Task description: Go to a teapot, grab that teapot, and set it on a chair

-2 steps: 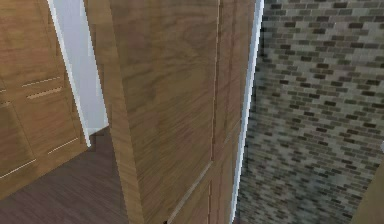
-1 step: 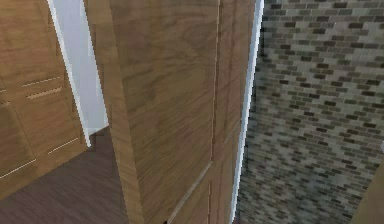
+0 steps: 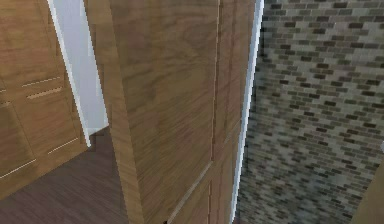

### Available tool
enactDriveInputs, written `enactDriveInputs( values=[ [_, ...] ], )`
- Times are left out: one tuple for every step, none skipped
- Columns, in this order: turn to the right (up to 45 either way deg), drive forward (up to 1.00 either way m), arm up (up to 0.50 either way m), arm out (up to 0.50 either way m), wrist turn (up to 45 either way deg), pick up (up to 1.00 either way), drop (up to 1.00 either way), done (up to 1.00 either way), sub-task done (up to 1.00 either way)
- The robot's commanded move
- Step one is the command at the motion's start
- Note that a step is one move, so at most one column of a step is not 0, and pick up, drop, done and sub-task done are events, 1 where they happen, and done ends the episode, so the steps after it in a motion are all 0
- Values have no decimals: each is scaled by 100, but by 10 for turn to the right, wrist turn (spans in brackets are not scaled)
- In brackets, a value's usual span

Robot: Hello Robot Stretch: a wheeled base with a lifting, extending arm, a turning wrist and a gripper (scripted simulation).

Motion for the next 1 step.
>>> enactDriveInputs(
  values=[
    [-450, 0, 0, 0, 0, 0, 0, 0, 0]
  ],
)
